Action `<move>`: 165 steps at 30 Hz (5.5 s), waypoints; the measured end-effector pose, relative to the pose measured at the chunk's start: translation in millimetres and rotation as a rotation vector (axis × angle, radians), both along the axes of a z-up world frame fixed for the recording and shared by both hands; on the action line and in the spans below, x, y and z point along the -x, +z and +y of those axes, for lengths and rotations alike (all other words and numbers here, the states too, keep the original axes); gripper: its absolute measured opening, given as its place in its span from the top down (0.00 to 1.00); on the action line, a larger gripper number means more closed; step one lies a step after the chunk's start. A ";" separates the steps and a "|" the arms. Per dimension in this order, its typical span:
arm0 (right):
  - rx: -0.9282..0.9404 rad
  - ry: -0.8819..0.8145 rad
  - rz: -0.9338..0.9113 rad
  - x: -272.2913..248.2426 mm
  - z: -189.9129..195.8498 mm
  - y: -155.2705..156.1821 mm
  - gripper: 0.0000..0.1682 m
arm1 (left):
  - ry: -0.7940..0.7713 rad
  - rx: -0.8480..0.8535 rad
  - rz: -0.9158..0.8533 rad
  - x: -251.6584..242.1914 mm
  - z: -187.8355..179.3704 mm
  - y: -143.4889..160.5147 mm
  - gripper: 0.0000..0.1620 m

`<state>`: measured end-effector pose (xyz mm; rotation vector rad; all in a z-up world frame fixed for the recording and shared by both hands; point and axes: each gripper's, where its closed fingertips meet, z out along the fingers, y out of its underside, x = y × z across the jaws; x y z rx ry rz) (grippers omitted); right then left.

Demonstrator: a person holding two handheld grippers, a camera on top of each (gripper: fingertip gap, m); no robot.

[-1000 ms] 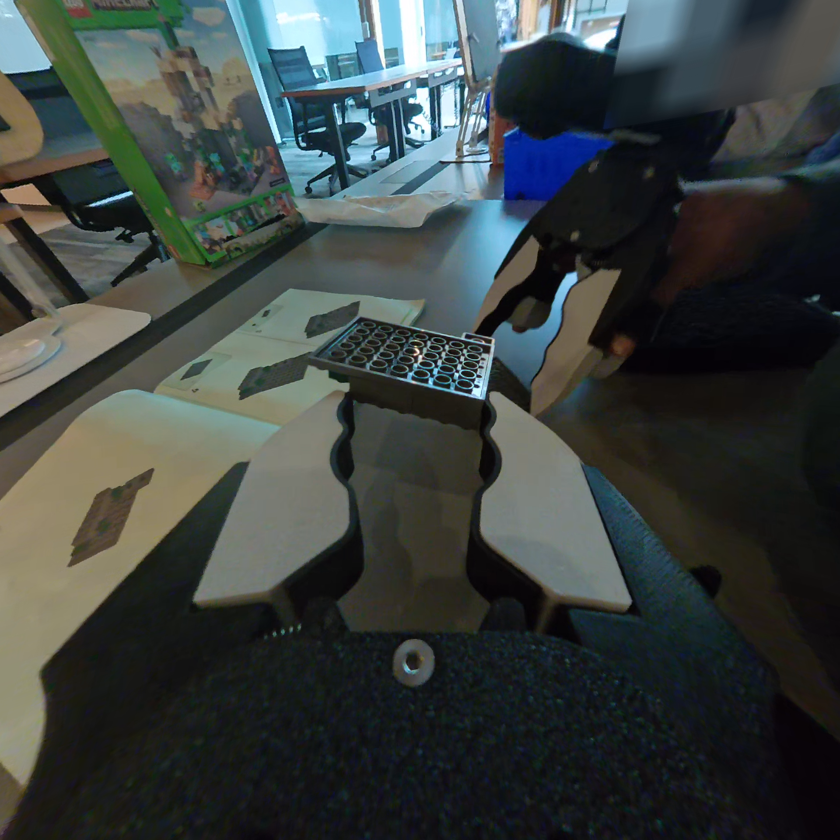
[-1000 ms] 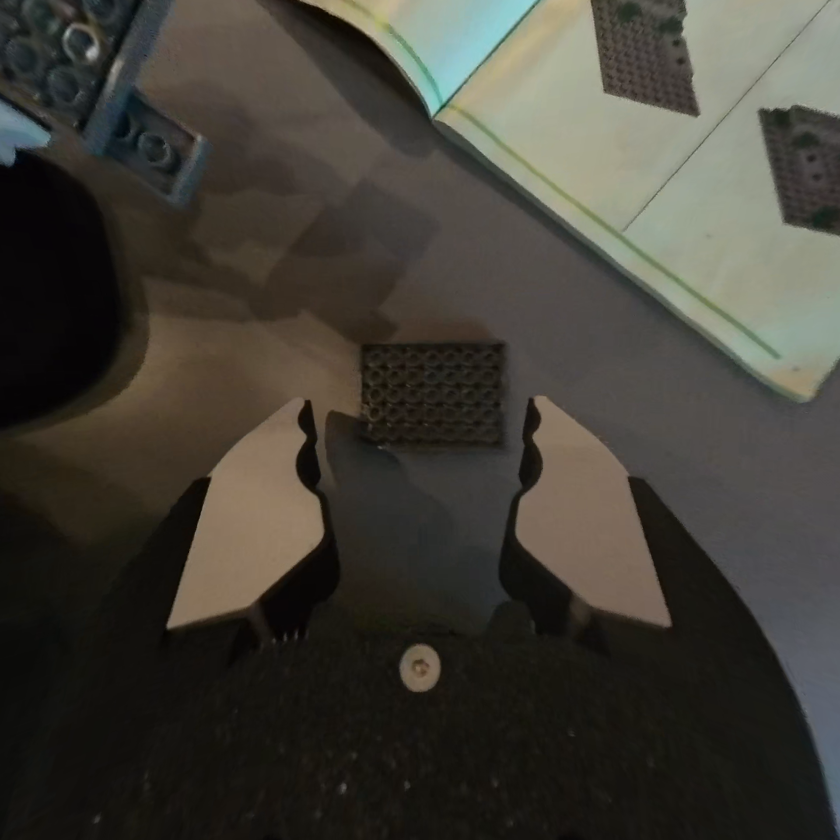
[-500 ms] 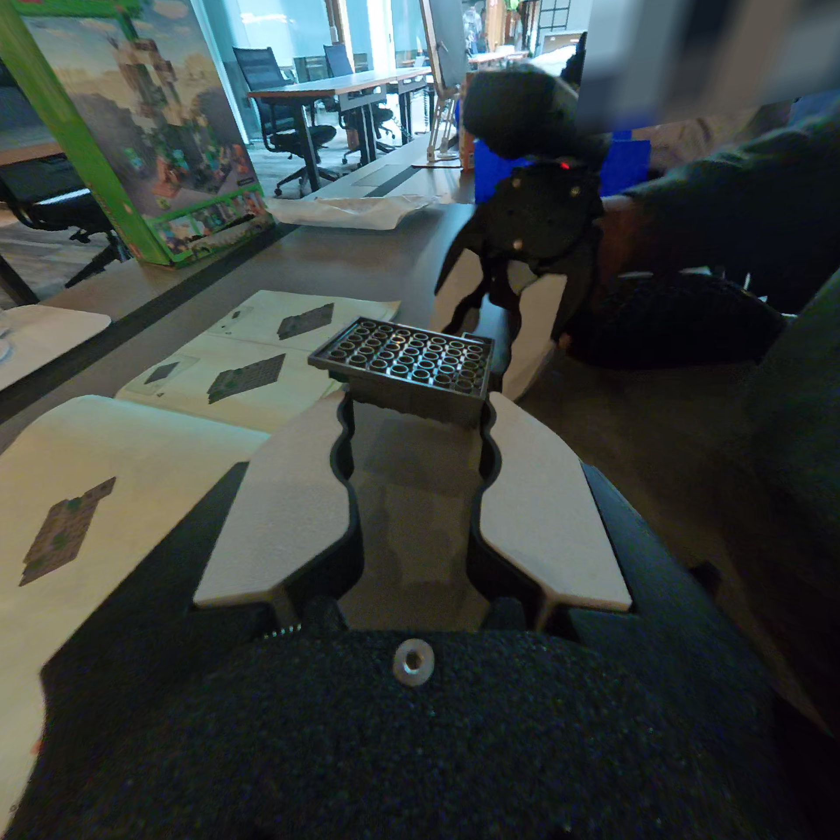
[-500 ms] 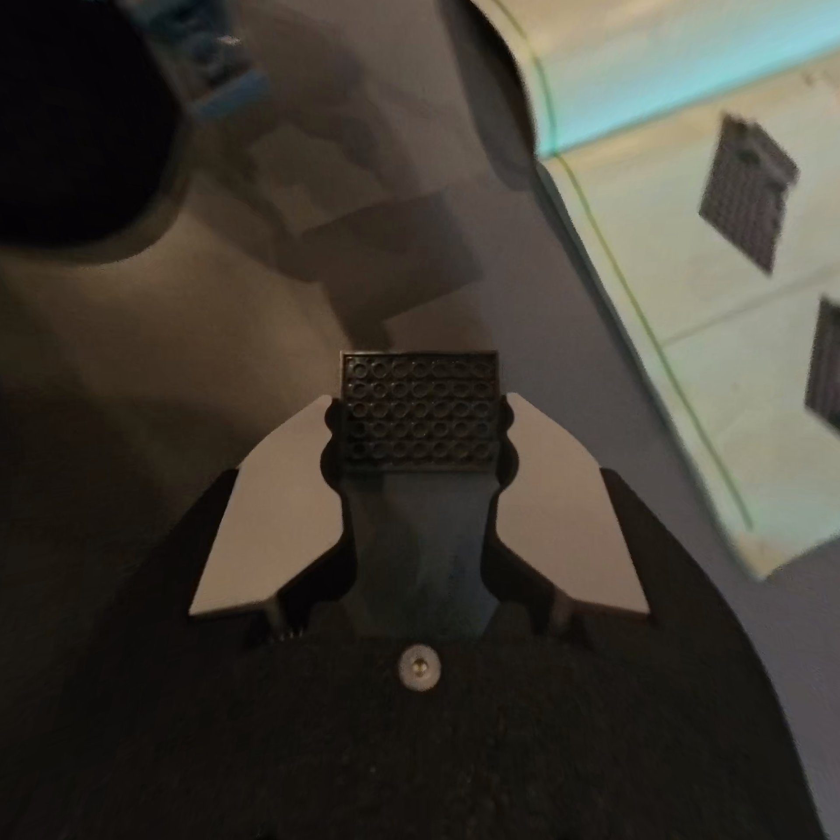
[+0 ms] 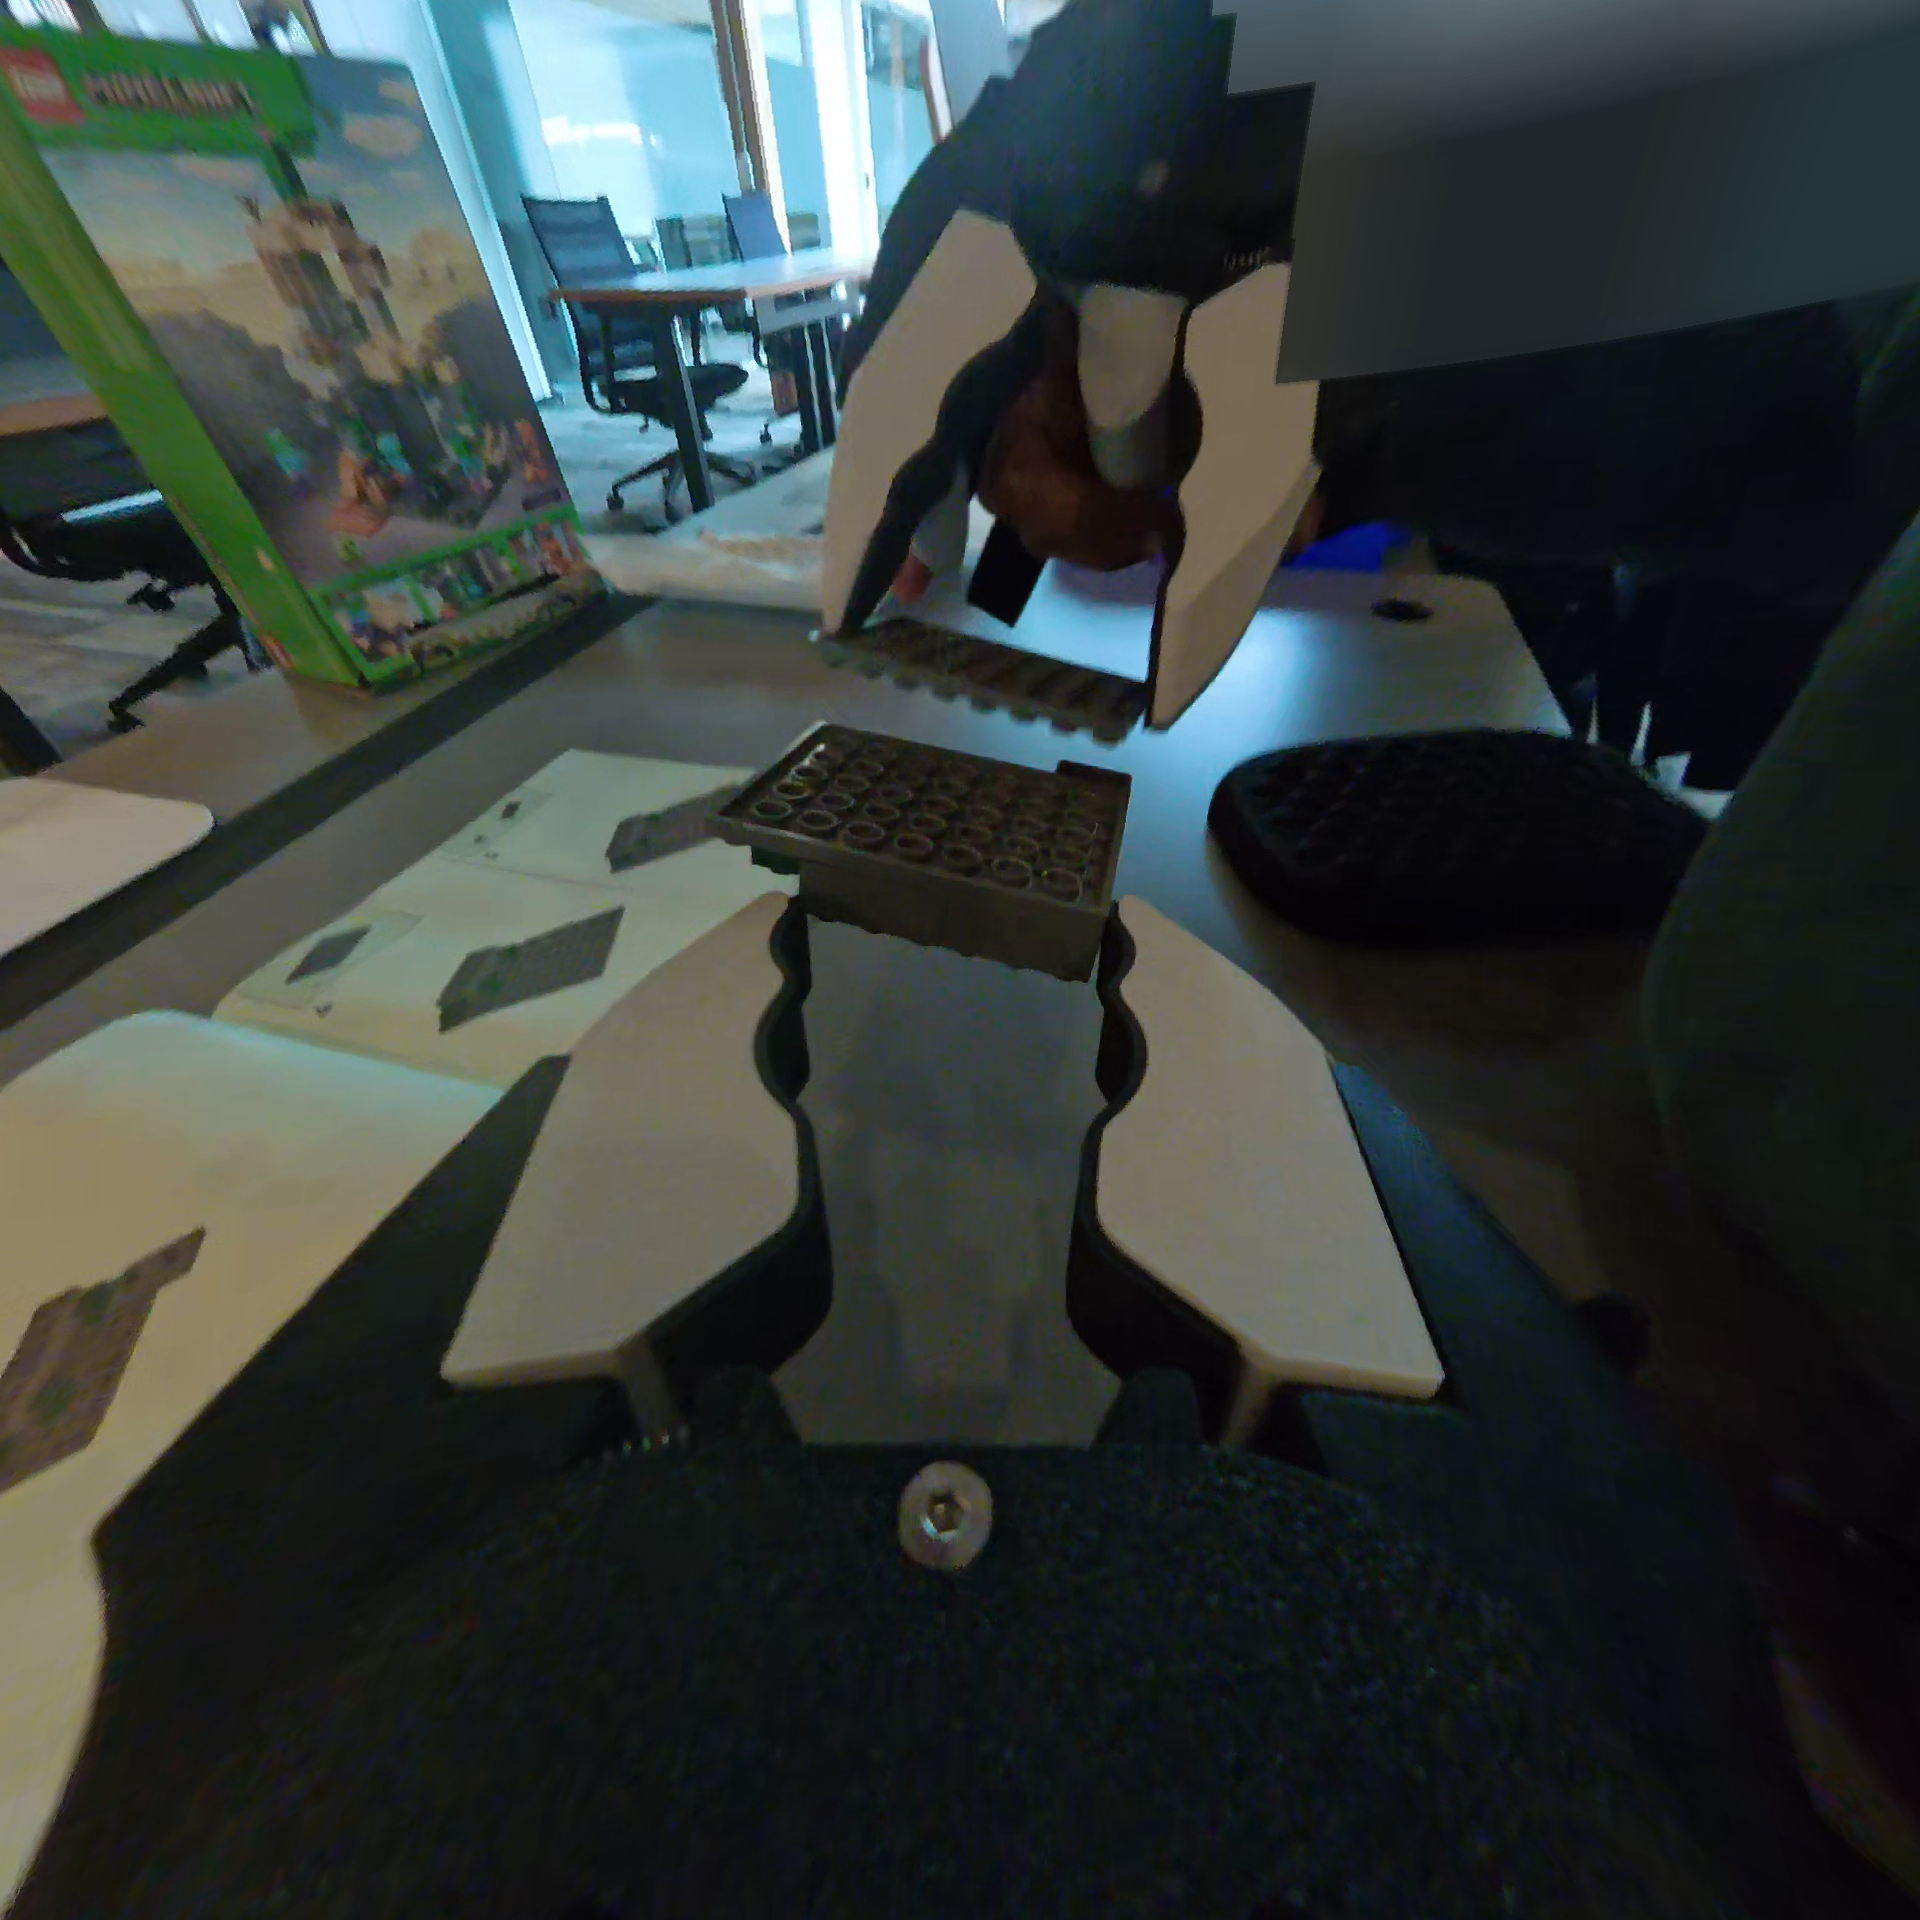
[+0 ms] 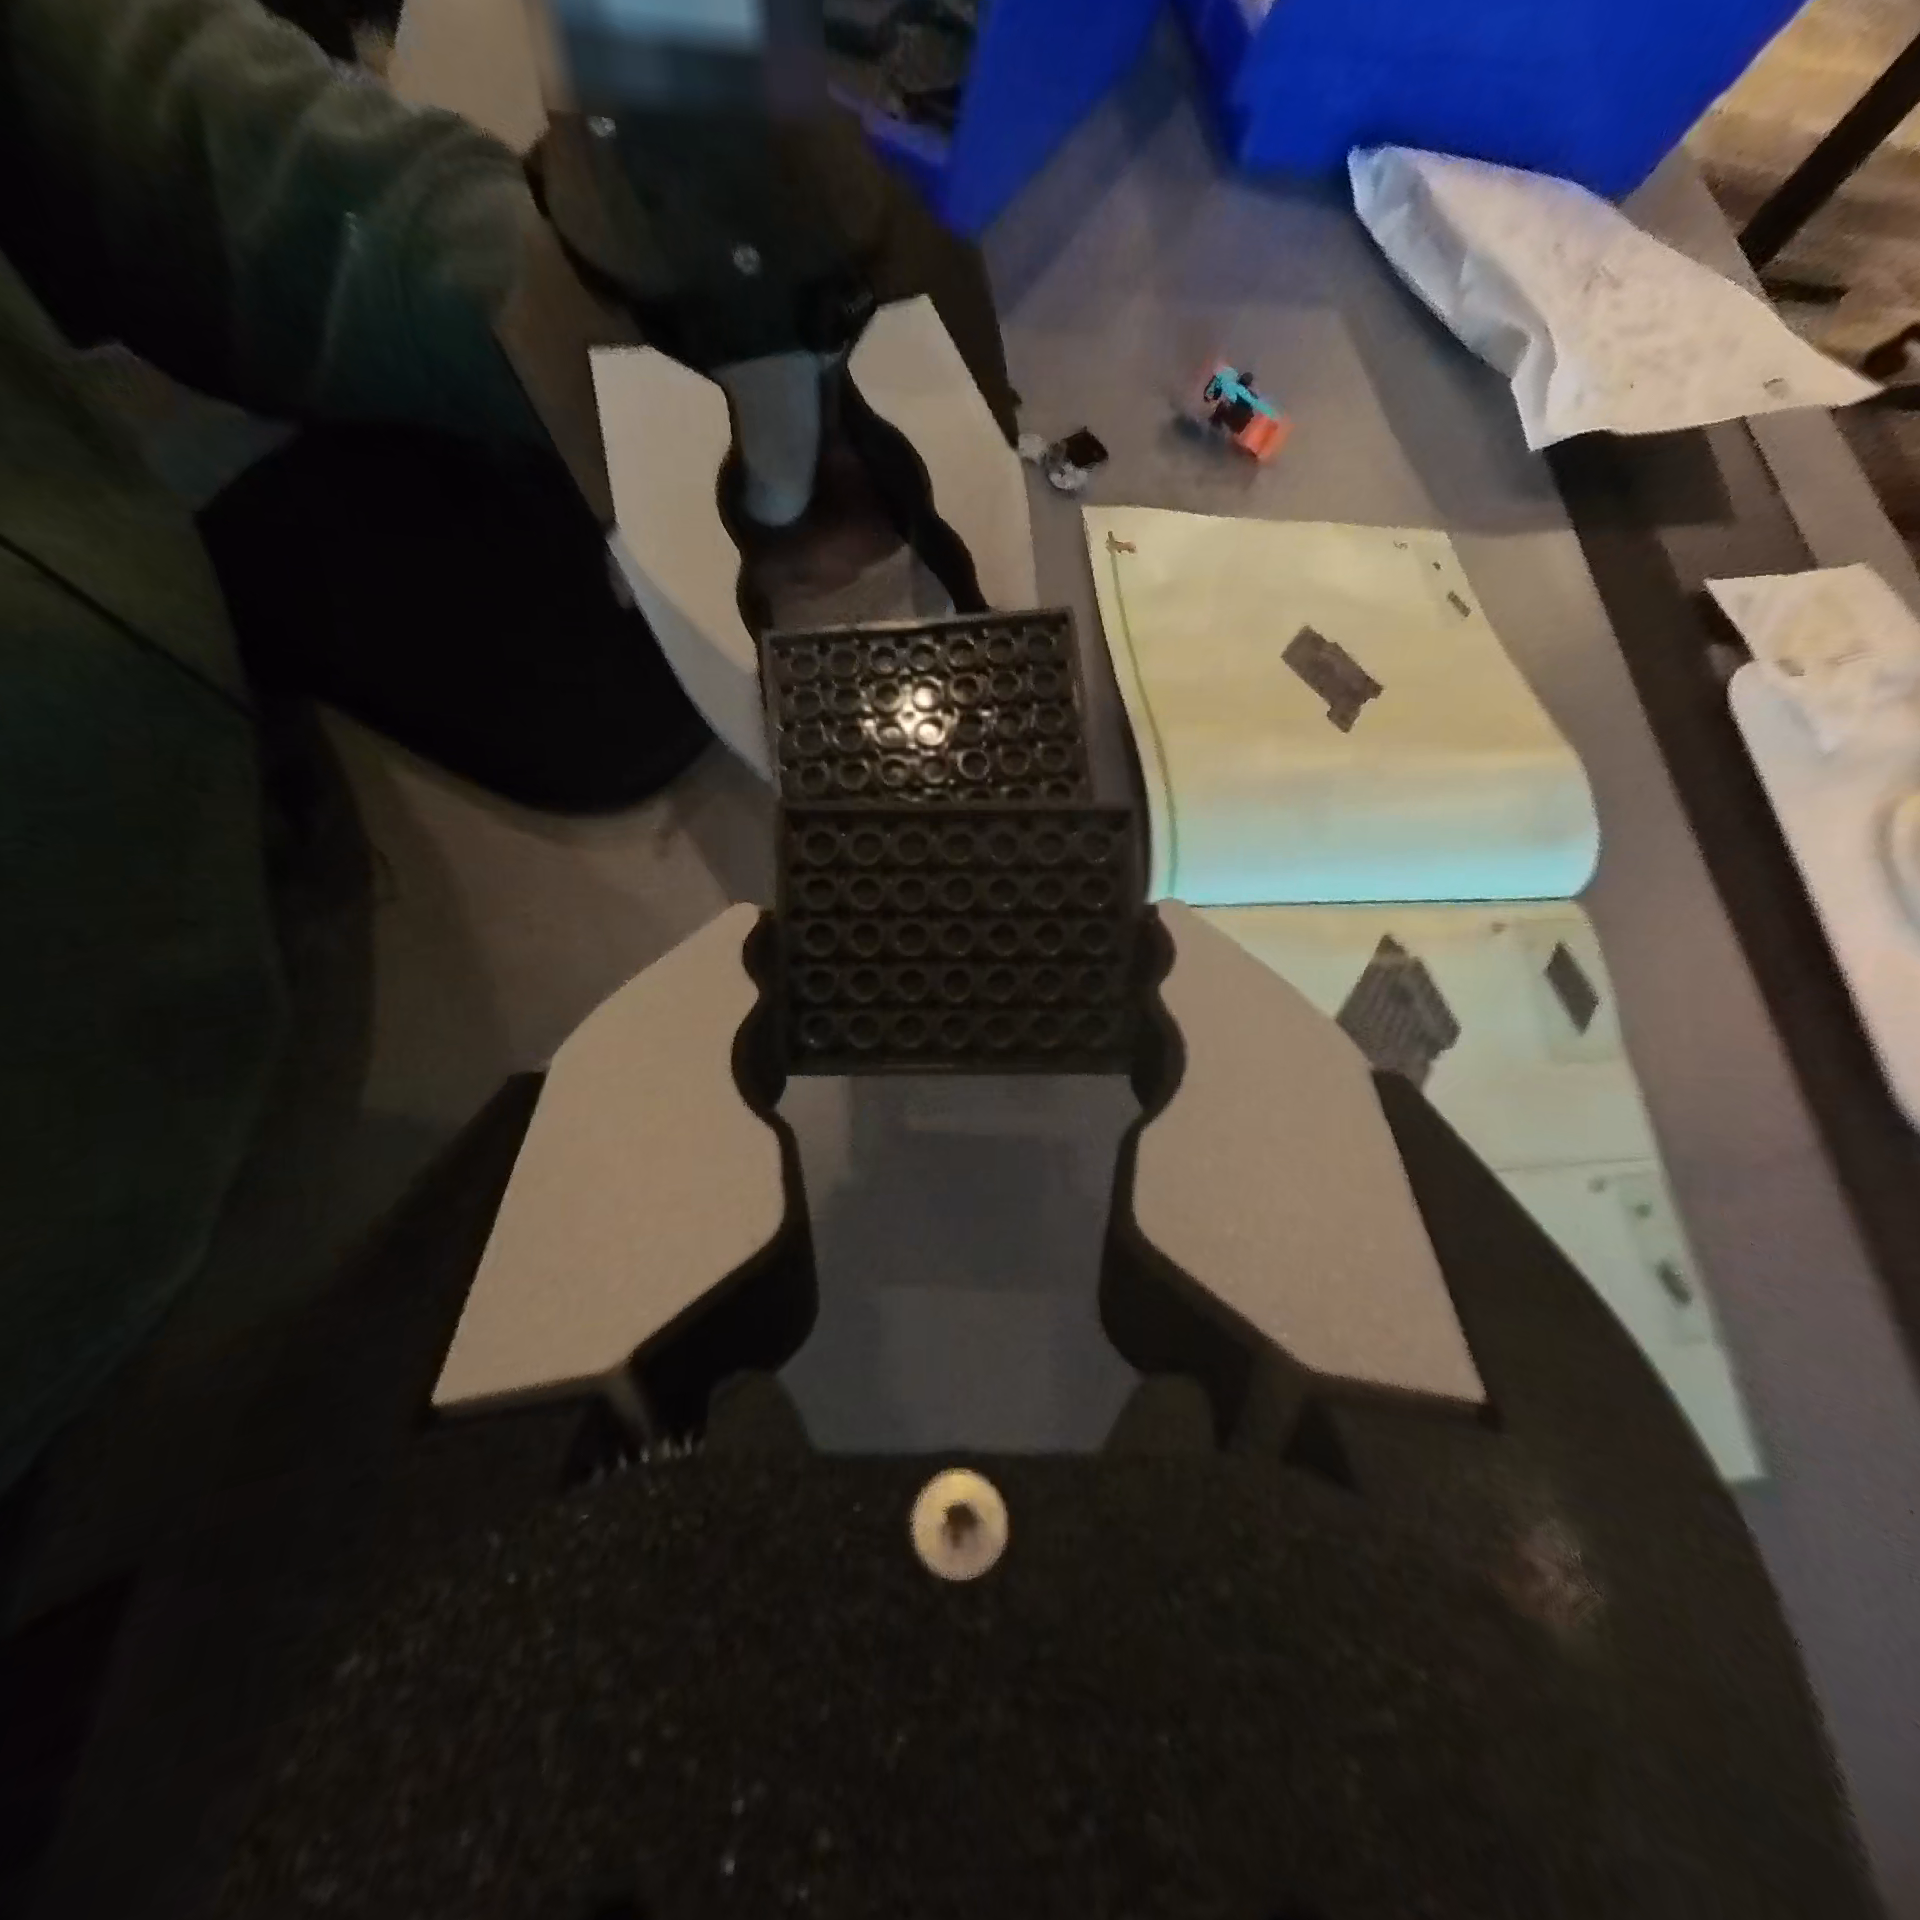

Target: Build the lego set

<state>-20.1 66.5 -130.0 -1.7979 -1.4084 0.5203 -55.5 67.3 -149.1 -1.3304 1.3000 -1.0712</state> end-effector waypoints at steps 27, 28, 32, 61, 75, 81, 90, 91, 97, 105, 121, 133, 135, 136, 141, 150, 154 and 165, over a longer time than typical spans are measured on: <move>0.050 0.080 -0.335 6.9 -7.4 16.9 0.61 | 0.027 -0.003 -0.158 13.4 -8.4 30.6 0.67; 0.058 0.083 -0.345 7.5 -7.7 15.6 0.61 | 0.027 -0.004 -0.157 14.1 -8.6 30.4 0.67; 0.069 0.099 -0.375 11.3 -8.6 10.8 0.61 | 0.033 0.000 -0.147 17.3 -8.4 27.4 0.67; 0.297 0.014 -0.181 -25.4 4.8 -112.3 0.61 | -0.108 0.137 0.387 -14.8 12.4 -82.4 0.66; 0.290 -0.007 -0.167 -21.1 2.3 -123.4 0.61 | -0.100 0.077 0.524 -5.8 8.0 -102.2 0.63; 0.285 0.002 -0.169 -18.7 2.3 -123.7 0.61 | -0.090 0.074 0.537 -1.5 9.7 -103.2 0.57; 0.266 0.000 -0.195 -18.9 2.6 -124.8 0.61 | -0.142 0.053 0.544 -8.8 11.7 -101.7 0.50; 0.264 -0.001 -0.196 -19.0 2.7 -124.9 0.61 | -0.147 0.053 0.542 -9.9 11.8 -101.4 0.50; 0.256 -0.007 -0.192 -19.1 2.9 -125.0 0.61 | -0.148 0.026 0.553 -10.8 14.7 -102.5 0.53; 0.251 -0.002 -0.187 -16.8 1.9 -125.0 0.60 | -0.179 -0.021 0.581 -11.2 15.6 -101.7 0.50; 0.254 0.005 -0.159 -13.1 -0.9 -126.0 0.59 | -0.238 -0.059 0.628 -14.6 10.5 -105.8 0.56; 0.258 -0.032 -0.053 -10.7 0.1 -107.8 0.54 | -0.227 -0.041 0.616 -14.7 9.9 -105.4 0.56; 0.299 -0.106 0.055 -13.7 0.0 -92.0 0.55 | -0.218 -0.037 0.619 -14.4 9.3 -105.4 0.56; 0.329 -0.147 0.115 -15.9 -2.0 -85.3 0.57 | -0.216 -0.033 0.618 -14.4 8.6 -105.3 0.56; 0.425 -0.312 0.226 -41.3 -25.1 -85.7 0.58 | -0.209 -0.037 0.602 -16.0 5.9 -105.1 0.56; 0.664 -0.431 0.254 -48.2 -39.5 -102.3 0.62 | -0.176 -0.022 0.576 -21.2 5.3 -104.4 0.56; 0.763 -0.474 0.300 -45.3 -30.9 -105.4 0.67 | -0.152 -0.019 0.567 -22.8 5.6 -104.4 0.56; 0.770 -0.545 0.268 -45.1 -17.8 -110.4 0.71 | -0.111 -0.028 0.551 -24.9 6.2 -104.2 0.56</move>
